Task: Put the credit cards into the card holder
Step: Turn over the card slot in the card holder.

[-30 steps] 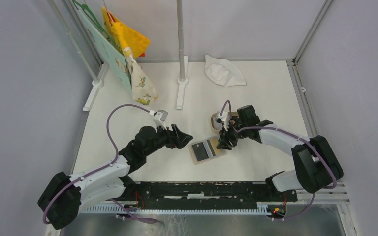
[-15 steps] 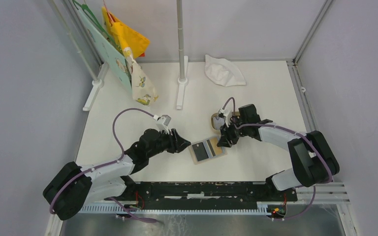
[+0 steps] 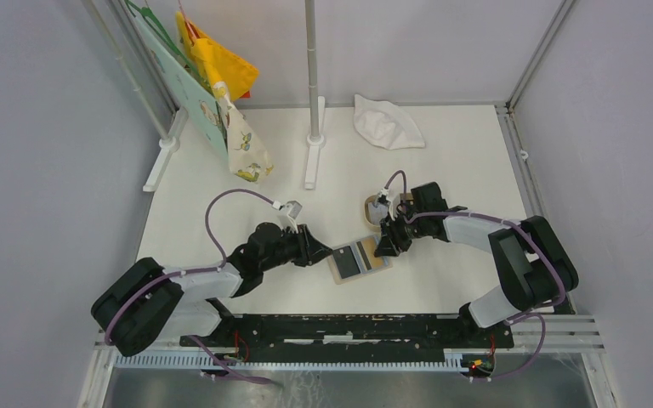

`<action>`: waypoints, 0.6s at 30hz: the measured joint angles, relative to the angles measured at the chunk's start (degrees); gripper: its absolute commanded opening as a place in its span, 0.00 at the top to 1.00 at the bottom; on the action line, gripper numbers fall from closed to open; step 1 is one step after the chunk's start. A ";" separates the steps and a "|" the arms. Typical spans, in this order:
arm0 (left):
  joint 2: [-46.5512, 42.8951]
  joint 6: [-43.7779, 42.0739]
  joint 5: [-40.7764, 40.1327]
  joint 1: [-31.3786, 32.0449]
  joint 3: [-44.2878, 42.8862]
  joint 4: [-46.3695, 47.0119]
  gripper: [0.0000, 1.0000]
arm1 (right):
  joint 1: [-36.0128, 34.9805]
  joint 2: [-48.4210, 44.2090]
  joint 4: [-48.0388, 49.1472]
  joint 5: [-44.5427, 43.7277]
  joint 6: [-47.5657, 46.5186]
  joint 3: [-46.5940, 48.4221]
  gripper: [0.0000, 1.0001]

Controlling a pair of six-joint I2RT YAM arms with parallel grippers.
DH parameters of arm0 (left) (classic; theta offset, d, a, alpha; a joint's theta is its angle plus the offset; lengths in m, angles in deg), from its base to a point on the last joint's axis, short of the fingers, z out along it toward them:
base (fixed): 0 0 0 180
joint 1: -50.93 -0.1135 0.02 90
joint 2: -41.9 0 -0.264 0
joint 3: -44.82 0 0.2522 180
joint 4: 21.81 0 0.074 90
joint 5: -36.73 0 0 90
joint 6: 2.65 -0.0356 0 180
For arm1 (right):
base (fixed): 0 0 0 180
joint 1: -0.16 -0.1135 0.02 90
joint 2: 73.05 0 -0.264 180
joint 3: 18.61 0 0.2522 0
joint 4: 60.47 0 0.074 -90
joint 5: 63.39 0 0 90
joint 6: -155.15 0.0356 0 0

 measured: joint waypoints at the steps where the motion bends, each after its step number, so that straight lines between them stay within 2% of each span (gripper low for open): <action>1: 0.83 0.17 0.04 0.07 0.00 0.37 0.69 | 0.00 0.07 0.02 0.15 0.13 0.00 0.55; 10: 8.37 1.36 0.55 0.81 -0.02 3.87 0.70 | 0.00 0.17 0.28 0.61 1.31 0.00 0.49; 18: 10.75 1.79 1.75 1.62 -0.42 5.75 0.70 | 0.04 -0.17 0.22 0.37 1.60 0.02 0.44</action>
